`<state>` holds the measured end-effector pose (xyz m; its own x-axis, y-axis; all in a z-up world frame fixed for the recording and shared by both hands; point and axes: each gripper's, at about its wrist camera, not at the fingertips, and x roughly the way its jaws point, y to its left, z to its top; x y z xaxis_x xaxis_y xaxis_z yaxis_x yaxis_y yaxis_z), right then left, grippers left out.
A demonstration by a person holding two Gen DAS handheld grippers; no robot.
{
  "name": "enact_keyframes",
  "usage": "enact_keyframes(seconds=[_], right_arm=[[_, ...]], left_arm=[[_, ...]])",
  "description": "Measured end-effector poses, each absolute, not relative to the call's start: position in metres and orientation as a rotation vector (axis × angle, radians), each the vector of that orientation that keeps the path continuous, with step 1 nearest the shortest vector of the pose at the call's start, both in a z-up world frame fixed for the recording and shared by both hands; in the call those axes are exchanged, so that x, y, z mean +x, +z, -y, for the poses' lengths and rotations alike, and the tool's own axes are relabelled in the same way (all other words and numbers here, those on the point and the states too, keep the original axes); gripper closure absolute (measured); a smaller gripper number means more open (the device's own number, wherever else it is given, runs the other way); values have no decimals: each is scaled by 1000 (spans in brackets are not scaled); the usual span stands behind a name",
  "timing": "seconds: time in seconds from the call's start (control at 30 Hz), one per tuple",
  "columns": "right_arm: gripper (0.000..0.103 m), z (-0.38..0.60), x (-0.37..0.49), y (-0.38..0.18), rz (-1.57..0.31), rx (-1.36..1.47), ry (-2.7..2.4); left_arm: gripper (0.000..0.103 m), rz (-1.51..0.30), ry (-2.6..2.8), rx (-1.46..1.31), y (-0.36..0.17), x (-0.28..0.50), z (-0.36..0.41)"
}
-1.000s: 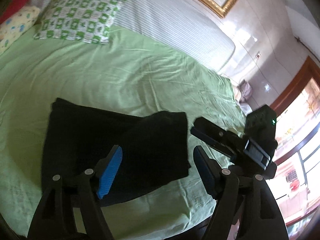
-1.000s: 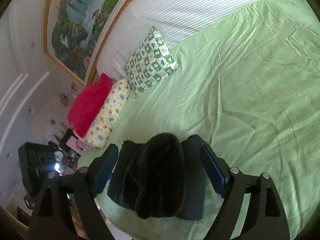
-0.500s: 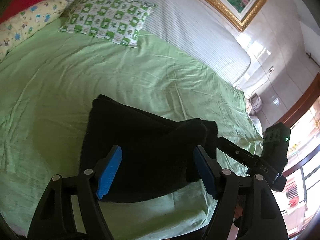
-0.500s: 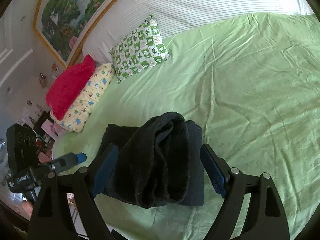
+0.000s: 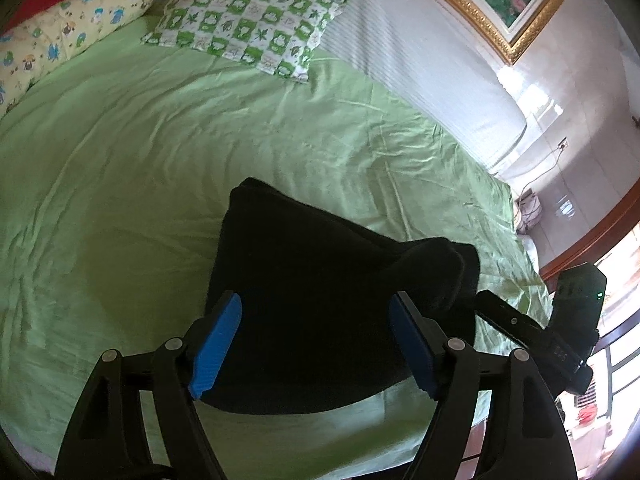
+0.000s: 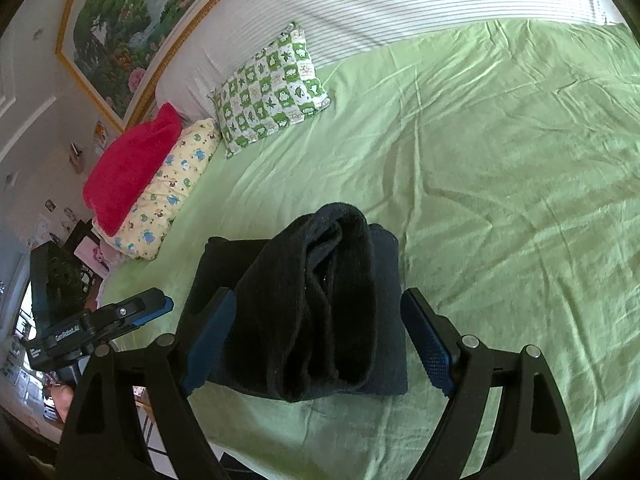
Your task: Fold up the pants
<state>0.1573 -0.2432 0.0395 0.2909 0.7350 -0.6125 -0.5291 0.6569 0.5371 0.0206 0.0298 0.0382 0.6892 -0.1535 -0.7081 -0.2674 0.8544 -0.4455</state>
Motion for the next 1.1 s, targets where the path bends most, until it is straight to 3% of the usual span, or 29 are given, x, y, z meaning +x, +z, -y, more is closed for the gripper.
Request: enact_keyframes(seconds=[0.97,1.1], right_arm=[[14,234,155,5,-985,116,751],[20,242,155,-2,-988,123,772]], left_arm=[[23,-961,114,-421,-6,70,-42],[23,-963,80,-481,-17,75,-52]])
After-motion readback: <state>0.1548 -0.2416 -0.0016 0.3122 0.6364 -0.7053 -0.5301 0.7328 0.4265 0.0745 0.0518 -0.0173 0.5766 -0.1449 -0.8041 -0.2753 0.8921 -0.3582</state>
